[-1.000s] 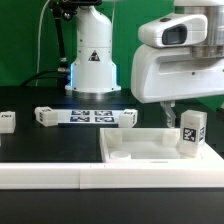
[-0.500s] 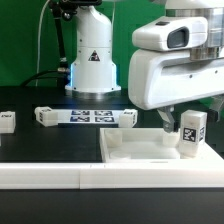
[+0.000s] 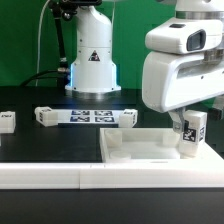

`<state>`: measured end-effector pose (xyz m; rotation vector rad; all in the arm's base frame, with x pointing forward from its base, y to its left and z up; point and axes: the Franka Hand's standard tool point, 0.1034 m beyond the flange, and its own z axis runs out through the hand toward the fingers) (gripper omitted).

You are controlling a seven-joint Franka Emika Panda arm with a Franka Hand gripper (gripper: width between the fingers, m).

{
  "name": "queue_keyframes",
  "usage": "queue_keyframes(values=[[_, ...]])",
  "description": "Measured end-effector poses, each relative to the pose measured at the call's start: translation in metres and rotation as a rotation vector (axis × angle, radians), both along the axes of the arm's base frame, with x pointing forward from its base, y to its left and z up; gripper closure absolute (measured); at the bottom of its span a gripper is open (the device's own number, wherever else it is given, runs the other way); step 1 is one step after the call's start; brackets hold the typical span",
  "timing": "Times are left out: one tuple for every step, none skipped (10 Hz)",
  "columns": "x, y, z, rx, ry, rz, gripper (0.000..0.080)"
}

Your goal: Assemble one leg

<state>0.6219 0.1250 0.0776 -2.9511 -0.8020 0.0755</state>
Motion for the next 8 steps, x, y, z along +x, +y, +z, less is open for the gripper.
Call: queue_keyframes(values=[[0.0, 0.0, 0.0, 0.0, 0.0, 0.0, 0.0162], [0.0, -0.0001, -0.0001, 0.0, 0.0, 0.0, 0.0371], [0.0005, -0.0012, 0.0, -0.002, -0.002, 0.0, 0.0502], [0.0005, -0.0026, -0.0005, -0.003, 0.0, -0.014, 0.0502], [0.0005, -0.0025, -0.0005, -0.003, 0.0, -0.014, 0.0505], [0.0005, -0.0024, -0.0005, -0.003, 0.0, -0.015, 0.0505], [0.0005, -0.0027, -0.0007, -0.008, 0.011, -0.127, 0.0505], [0.0016, -0.0043, -0.0012, -0.016, 0.03, -0.237, 0.0505]])
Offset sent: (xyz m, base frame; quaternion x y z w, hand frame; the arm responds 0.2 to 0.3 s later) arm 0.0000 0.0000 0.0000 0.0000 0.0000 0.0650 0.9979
